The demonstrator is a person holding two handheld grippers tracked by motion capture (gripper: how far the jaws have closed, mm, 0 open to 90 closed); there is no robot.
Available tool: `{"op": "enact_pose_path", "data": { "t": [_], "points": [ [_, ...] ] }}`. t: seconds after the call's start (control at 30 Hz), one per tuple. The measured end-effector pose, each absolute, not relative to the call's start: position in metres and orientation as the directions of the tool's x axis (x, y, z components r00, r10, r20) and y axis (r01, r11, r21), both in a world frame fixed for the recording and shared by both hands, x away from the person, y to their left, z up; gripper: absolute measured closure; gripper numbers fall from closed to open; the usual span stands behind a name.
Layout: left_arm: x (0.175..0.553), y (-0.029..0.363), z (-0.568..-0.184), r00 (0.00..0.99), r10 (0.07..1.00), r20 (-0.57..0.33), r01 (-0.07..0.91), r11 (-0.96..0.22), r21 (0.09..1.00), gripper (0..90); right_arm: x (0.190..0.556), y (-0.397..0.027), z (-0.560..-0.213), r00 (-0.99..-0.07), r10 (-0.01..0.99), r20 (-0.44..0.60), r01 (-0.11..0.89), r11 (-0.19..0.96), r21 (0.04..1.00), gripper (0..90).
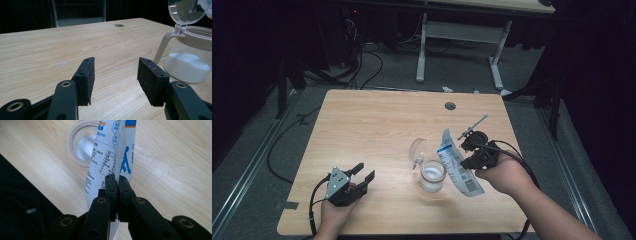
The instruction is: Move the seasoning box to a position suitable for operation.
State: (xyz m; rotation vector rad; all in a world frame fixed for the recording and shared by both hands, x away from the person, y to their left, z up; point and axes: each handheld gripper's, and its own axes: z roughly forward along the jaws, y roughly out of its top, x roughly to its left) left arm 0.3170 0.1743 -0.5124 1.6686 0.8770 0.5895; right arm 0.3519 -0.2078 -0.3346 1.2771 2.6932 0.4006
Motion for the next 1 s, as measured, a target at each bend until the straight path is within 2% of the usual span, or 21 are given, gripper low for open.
{"op": "enact_pose_path", "data": {
  "t": [0.27,1.0],
  "points": [
    [0.318,0.177,-0.513,0.594,0.801,-0.071,0.256,-0.105,0.961,48.2,0.367,-0.223,-0.350,-0.590,0.807,-0.029,0.773,0.574,0.271,89.2],
    [0.319,0.179,-0.515,0.595,0.797,-0.103,0.279,-0.084,0.957,48.1,0.397,-0.257,-0.388,-0.487,0.873,-0.005,0.855,0.478,0.202,88.9]
  ]
}}
